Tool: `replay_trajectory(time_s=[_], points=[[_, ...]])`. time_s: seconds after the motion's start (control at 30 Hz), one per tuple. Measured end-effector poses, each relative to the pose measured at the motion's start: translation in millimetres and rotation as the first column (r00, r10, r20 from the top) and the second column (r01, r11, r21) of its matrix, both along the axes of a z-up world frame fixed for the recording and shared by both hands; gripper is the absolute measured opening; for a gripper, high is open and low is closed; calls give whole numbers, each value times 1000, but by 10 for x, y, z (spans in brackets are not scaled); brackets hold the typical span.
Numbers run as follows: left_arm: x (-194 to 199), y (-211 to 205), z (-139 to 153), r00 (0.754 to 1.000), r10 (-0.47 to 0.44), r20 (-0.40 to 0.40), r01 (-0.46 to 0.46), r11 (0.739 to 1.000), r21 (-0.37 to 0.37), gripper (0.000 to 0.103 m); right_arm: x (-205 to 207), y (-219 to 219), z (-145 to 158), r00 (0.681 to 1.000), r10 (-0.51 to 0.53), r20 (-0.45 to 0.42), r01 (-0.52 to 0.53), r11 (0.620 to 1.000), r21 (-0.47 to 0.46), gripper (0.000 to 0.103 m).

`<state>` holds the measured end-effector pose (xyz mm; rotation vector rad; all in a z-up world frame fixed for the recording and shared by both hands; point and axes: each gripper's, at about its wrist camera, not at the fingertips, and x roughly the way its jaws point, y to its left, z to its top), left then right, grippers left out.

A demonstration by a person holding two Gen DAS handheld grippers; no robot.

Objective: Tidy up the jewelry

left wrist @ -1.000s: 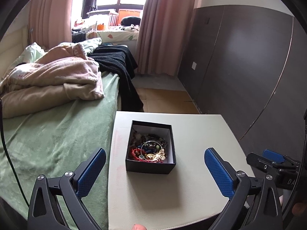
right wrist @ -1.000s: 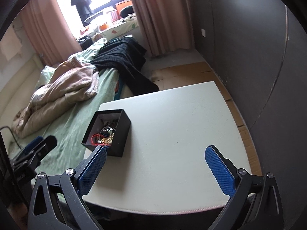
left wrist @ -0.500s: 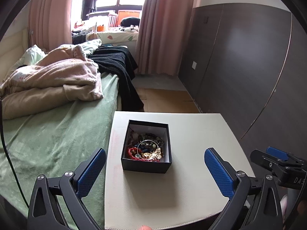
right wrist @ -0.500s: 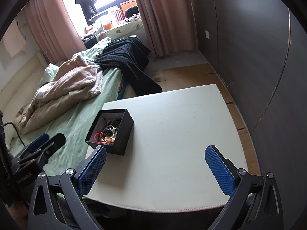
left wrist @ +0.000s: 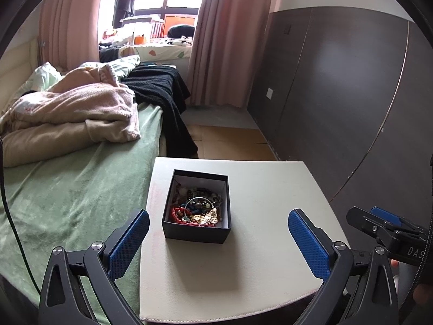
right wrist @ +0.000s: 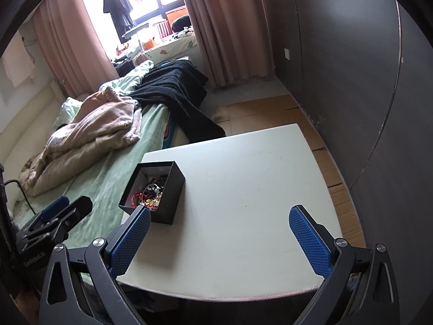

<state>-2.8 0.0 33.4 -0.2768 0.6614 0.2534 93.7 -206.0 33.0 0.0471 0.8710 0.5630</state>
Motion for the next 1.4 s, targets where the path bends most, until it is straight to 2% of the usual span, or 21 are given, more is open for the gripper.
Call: replay_trajectory(time_s=[0.27, 0.53, 0.77, 1.17, 1.4], points=[[-27, -27, 0, 1000, -5, 5, 5, 1000, 6, 102, 0, -87, 13, 1000, -12, -9, 12, 1000, 16, 103], [-62, -43, 24, 1000, -9, 18, 9, 1000, 17, 102, -11, -51, 13, 1000, -8, -3, 8, 1000, -6, 103], [-72, 0, 30, 1000, -10, 22, 10, 1000, -11, 102, 16, -36, -1, 1000, -23, -15, 23, 1000, -10, 103], [-105, -28, 45, 999, -14, 29, 14, 1000, -3, 102, 14, -70, -11, 999, -50, -12, 50, 999, -14, 103], [-71, -74, -19, 1000, -30, 5, 30, 999, 13, 102, 16, -60, -40, 999, -42, -15, 42, 998, -37, 103]])
